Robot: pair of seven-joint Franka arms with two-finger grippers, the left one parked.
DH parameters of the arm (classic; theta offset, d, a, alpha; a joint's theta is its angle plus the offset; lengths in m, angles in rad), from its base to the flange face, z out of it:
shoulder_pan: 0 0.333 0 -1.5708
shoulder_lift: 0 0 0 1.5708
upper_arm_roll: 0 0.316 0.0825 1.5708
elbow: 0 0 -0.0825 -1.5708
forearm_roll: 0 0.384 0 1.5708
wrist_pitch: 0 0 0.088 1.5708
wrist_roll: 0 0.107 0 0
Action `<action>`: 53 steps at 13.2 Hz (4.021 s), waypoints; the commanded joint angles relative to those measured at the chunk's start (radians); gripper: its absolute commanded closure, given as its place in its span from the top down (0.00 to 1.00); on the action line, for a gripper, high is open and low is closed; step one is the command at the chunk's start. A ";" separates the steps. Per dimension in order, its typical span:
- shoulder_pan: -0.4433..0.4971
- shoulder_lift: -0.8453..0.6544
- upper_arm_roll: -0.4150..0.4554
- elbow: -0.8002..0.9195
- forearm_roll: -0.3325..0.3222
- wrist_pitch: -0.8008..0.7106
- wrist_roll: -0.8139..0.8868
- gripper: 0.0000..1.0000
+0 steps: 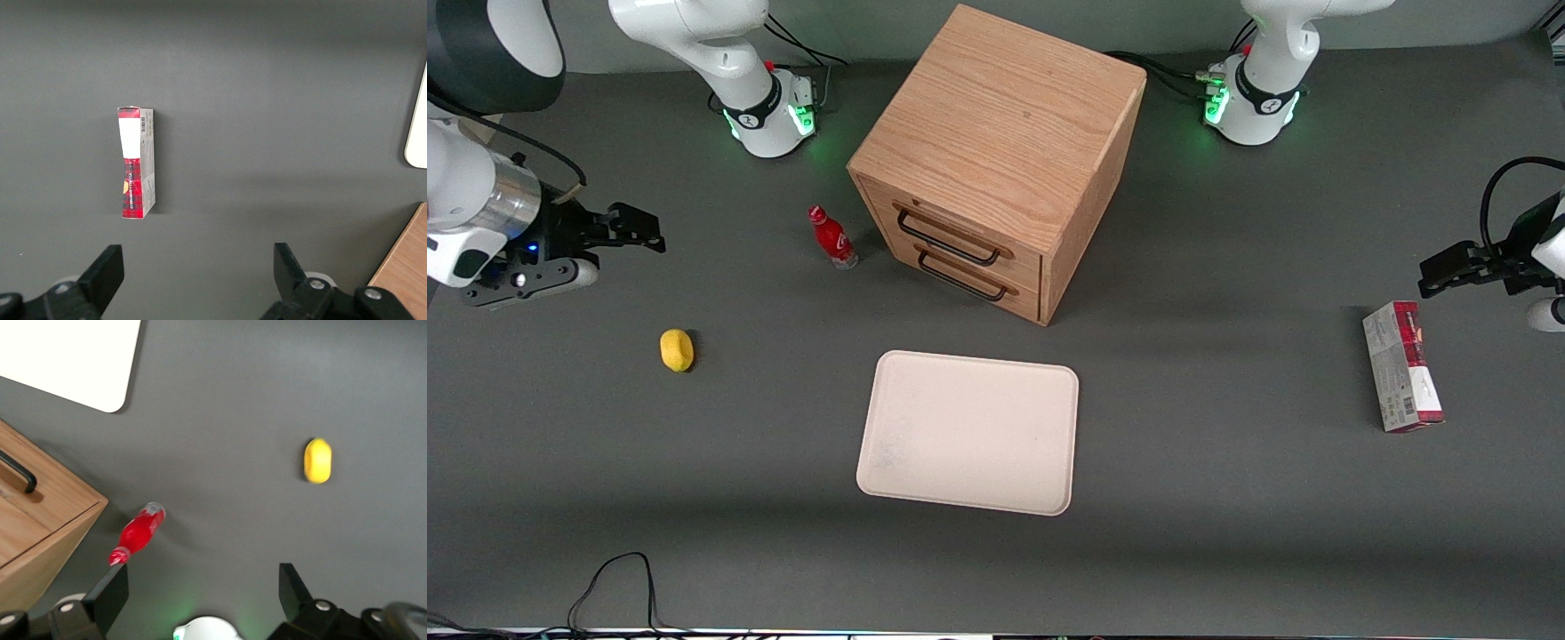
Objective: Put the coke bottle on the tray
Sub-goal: 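Move the open right gripper toward the red Coca-Cola bottle by the cabinet, then lower the right gripper over the bottle cap and align the fingers, then close the right gripper on the bottle neck and lift it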
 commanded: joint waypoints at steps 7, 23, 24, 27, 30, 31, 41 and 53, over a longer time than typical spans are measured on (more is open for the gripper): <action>0.311 -0.112 -0.001 -0.082 0.057 -0.050 0.463 1.00; 0.355 -0.448 0.075 -0.866 0.056 0.526 0.507 1.00; 0.355 -0.448 0.075 -0.902 0.056 0.572 0.507 1.00; 0.353 -0.438 0.075 -0.974 0.056 0.680 0.506 1.00; 0.353 -0.395 0.077 -1.000 0.056 0.776 0.506 1.00; 0.353 -0.376 0.075 -1.008 0.056 0.809 0.506 1.00; 0.353 -0.310 0.077 -1.020 0.056 0.887 0.503 0.27; 0.339 -0.315 0.065 -0.896 0.054 0.761 0.500 0.00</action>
